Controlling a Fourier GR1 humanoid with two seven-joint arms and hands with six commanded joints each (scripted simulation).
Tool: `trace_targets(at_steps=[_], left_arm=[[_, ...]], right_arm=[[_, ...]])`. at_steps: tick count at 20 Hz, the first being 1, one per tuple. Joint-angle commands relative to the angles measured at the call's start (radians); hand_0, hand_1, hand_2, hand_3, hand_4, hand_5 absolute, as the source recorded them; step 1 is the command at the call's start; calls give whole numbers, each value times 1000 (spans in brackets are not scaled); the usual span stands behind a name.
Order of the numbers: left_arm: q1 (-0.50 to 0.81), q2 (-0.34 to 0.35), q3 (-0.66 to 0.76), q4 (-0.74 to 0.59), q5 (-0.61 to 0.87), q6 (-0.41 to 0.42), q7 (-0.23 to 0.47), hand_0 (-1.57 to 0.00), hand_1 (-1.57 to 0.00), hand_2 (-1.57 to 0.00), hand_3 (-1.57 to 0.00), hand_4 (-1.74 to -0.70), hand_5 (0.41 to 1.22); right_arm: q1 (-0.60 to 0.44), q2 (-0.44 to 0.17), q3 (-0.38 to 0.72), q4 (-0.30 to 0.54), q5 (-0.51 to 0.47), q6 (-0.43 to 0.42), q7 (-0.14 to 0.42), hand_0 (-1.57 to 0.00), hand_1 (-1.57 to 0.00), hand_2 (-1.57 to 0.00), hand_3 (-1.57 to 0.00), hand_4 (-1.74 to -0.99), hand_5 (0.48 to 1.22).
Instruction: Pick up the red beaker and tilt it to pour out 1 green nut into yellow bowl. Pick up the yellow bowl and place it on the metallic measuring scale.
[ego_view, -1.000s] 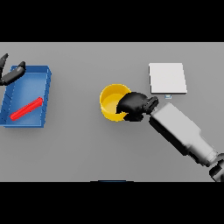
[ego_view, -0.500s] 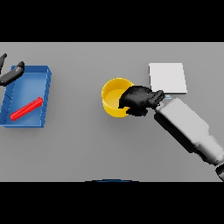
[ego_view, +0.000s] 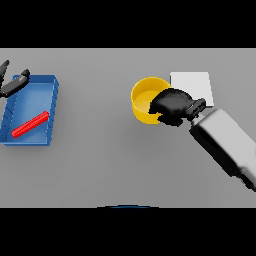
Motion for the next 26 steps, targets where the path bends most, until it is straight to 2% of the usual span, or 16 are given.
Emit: trace_targets(at_steps=[1, 2, 4, 10, 13, 17, 18, 19, 21, 22, 26], left_arm=[[-9, 2, 5, 4, 6, -5, 9, 1, 1, 1, 1, -812, 710], [-7, 0, 10, 2, 15, -6, 17, 1, 1, 1, 1, -820, 717], [-7, 0, 8, -10, 16, -3, 34, 1, 1, 1, 1, -831, 728], [22, 8, 10, -52, 26, -4, 51, 1, 1, 1, 1, -851, 754], [26, 8, 13, -72, 30, 4, 74, 1, 1, 1, 1, -853, 761], [35, 8, 15, -76, 32, 7, 96, 1, 1, 1, 1, -865, 779], [18, 6, 11, -57, 24, 9, 102, 1, 1, 1, 1, -863, 784], [11, -3, 4, -56, 18, 13, 104, 1, 1, 1, 1, -864, 789], [6, 6, 5, -52, 15, 6, 107, 1, 1, 1, 1, -858, 802], [8, 5, 1, -58, 16, 4, 115, 1, 1, 1, 1, -858, 804], [7, 4, -1, -49, 13, 2, 114, 1, 1, 1, 1, -851, 802]], right_arm=[[-18, -12, -13, 16, 1, -4, -4, -1538, -1569, -1488, -1190, -1740, 1220], [-29, -20, -24, 36, 11, -31, 6, -1545, -1569, -1487, -1183, -1740, 1220], [-38, -55, -54, 58, 4, -67, -21, -1554, -1570, -1517, -1166, -1741, 1220], [-86, -93, -101, 240, 23, -188, -68, -1567, -1571, -1553, -1155, -1741, 1221], [-117, -85, -122, 338, 25, -225, -55, -1569, -1571, -1551, -1154, -1741, 1221], [-117, -72, -135, 468, 34, -299, -80, -1570, -1571, -1500, -1181, -1741, 1221], [-127, -75, -140, 504, 35, -314, -106, -1570, -1571, -1475, -1206, -1741, 1221], [-136, -65, -138, 525, 39, -318, -94, -1570, -1571, -1450, -1240, -1741, 1221], [-143, -58, -144, 565, 31, -328, -123, -1571, -1571, -1413, -1317, -1741, 1221], [-144, -48, -142, 588, 34, -335, -115, -1571, -1571, -1398, -1342, -1741, 1221], [-152, -30, -144, 650, 38, -357, -113, -1571, -1571, -1380, -1392, -1741, 1221]])
